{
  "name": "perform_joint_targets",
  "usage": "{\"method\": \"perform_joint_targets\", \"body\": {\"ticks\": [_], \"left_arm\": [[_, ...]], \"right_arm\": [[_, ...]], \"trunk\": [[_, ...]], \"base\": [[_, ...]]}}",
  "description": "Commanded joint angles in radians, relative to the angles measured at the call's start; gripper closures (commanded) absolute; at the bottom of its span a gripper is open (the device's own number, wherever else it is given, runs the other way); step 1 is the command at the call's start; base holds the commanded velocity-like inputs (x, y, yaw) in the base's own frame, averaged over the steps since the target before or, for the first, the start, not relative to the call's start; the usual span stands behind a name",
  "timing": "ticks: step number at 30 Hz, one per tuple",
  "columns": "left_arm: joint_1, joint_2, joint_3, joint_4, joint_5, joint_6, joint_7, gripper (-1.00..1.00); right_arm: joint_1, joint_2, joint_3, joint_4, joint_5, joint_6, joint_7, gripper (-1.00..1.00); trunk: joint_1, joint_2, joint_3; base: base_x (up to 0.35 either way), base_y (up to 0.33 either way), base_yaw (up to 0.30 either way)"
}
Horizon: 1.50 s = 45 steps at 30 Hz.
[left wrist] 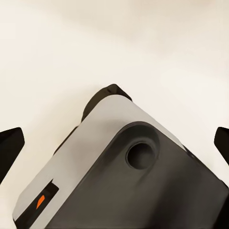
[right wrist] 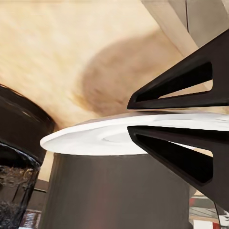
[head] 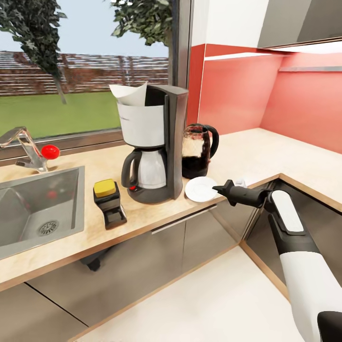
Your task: Set up a coffee station on the kitchen countertop: keep the coffee maker on the countertop, move the bottle of coffee from the kitchen shelf to the counter next to the coffee maker, place a paper coffee filter on top of the coffee maker, put the saucer next to the coffee maker with the coffee cup on the saucer, and place the electric kettle next to the coffee maker.
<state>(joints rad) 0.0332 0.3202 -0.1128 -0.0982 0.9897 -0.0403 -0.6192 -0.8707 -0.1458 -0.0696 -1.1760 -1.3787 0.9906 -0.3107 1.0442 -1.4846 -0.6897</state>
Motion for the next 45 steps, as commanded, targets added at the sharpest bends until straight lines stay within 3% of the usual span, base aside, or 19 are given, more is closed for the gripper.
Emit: {"method": "perform_joint_targets", "body": {"ticks": [1,45], "left_arm": [[0.001,0.001,-0.008,-0.001,0.006,-0.004,-0.001,-1.00],[0.001,0.000,-0.008,-0.001,0.006,-0.004,-0.001,-1.00]], "right_arm": [[-0.001,0.000,-0.001,-0.001,-0.014,0.002,-0.008,1.00],[-0.001,0.000,-0.001,-0.001,-0.014,0.002,-0.008,1.00]], "trunk": [[0.000,0.000,-0.001],[0.000,0.000,-0.015]], "base": [[0.000,0.000,0.000],[0.000,0.000,0.000]]}}
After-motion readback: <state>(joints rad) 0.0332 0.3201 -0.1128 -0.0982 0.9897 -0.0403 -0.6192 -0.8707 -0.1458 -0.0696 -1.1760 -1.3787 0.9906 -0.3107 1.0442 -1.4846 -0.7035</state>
